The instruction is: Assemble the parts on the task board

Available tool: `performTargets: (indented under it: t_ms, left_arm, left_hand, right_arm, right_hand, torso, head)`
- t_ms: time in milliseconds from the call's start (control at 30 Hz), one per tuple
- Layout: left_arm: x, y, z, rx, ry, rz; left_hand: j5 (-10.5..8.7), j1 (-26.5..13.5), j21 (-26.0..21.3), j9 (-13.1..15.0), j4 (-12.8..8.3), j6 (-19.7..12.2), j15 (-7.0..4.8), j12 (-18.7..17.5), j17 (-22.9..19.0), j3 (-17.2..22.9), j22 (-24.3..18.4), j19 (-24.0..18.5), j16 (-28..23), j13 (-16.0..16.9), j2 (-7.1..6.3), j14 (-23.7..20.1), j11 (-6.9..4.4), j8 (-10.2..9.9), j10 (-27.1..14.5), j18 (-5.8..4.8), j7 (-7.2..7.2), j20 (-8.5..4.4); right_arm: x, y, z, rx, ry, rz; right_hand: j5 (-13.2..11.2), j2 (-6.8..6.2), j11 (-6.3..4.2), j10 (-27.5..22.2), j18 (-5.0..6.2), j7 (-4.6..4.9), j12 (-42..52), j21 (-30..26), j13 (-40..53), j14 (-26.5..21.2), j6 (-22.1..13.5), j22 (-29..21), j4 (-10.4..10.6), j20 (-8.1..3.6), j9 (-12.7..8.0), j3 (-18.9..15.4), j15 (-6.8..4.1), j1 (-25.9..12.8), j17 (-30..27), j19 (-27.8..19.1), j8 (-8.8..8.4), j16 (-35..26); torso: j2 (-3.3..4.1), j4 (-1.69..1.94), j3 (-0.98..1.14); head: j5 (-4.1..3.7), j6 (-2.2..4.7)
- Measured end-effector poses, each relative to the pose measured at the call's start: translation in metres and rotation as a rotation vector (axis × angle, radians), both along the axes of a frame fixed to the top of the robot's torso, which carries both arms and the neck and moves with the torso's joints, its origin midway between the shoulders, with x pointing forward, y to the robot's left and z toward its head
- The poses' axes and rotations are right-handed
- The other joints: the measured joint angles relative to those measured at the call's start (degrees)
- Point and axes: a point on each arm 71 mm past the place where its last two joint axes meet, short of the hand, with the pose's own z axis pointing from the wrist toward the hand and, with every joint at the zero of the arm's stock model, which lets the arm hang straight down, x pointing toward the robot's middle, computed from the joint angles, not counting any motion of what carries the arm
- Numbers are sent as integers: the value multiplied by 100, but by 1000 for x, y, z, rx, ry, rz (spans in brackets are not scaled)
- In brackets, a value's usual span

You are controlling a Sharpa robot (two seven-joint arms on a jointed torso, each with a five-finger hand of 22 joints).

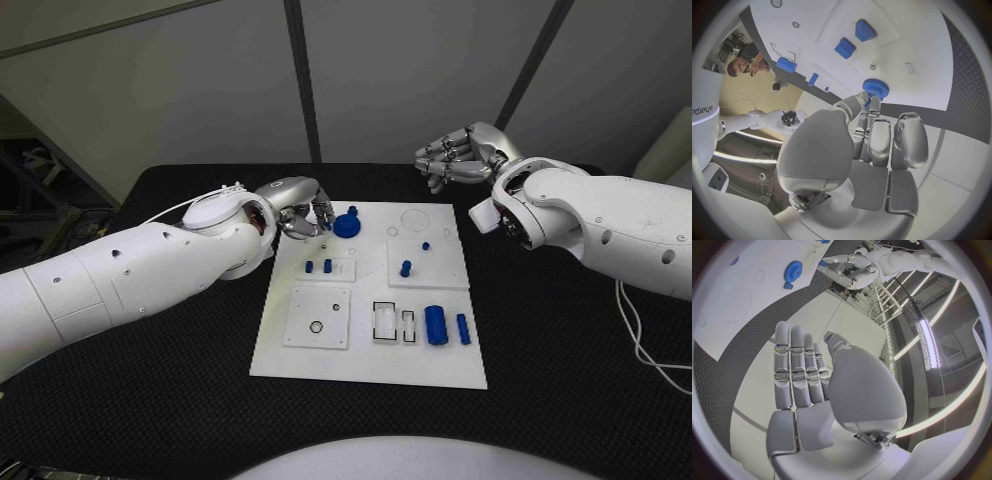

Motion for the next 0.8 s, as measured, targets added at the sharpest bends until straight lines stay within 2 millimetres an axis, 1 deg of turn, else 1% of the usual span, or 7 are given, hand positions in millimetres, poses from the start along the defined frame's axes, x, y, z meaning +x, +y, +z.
performTargets:
  t_ms: [67,233,333,600,733,800]
  left_arm:
    - [0,5,-2,3,6,7]
    - [-1,13,-6,9,25,22]
    - [-2,14,-9,9,37,23]
    - [-3,15,-16,9,70,28]
    - [-2,15,-18,10,81,29]
    - [-2,14,-19,10,88,28]
  left_hand:
    - [0,0,0,-5,15,0,0,-35,0,16,0,0,0,0,0,0,20,0,20,0,0,0]
    - [0,2,0,-6,15,0,0,-35,-5,15,0,0,0,0,1,0,20,0,20,0,0,0]
    - [0,2,0,-7,15,21,0,-35,-5,15,0,0,0,0,1,0,20,-1,20,0,-21,0]
    - [0,2,0,-10,15,41,0,-35,-5,15,0,0,0,0,1,0,20,-7,19,0,0,0]
    - [0,2,0,-10,15,41,0,-35,-5,15,0,0,0,0,2,0,20,-7,19,-1,0,0]
    - [0,2,0,-10,15,41,0,-35,-5,15,0,0,0,0,2,0,2,-7,38,0,0,0]
  right_arm:
    - [0,0,0,0,0,0]
    - [0,-1,0,-1,1,-2]
    - [0,-1,0,-1,1,-2]
    - [0,-1,-1,-1,2,-1]
    - [0,-1,-1,-1,2,-1]
    - [0,-1,-1,-1,2,-1]
  right_hand:
    - [0,0,0,0,0,0,0,0,0,0,0,0,0,0,0,0,0,0,0,0,0,0]
    - [0,0,0,0,0,0,0,0,0,0,0,0,0,0,0,0,0,0,0,0,0,1]
    - [0,0,0,0,0,0,0,0,0,0,0,0,0,0,0,0,0,0,0,0,0,1]
    - [0,0,0,0,0,0,0,0,1,0,0,1,0,0,0,0,0,0,0,0,0,1]
    - [0,0,0,0,0,0,0,0,1,0,0,1,0,0,0,0,0,0,0,0,0,1]
    - [0,0,0,0,0,0,0,0,1,0,0,1,0,0,0,0,0,0,0,0,0,1]
  torso:
    - [1,-1,0]
    - [3,-6,0]
    - [7,-10,0]
    - [11,-15,3]
    - [11,-16,5]
    - [11,-16,5]
  head:
    - [-6,0]
    - [-15,-3]
    - [-9,-7]
    - [12,-26]
    - [12,-30]
    - [5,-31]
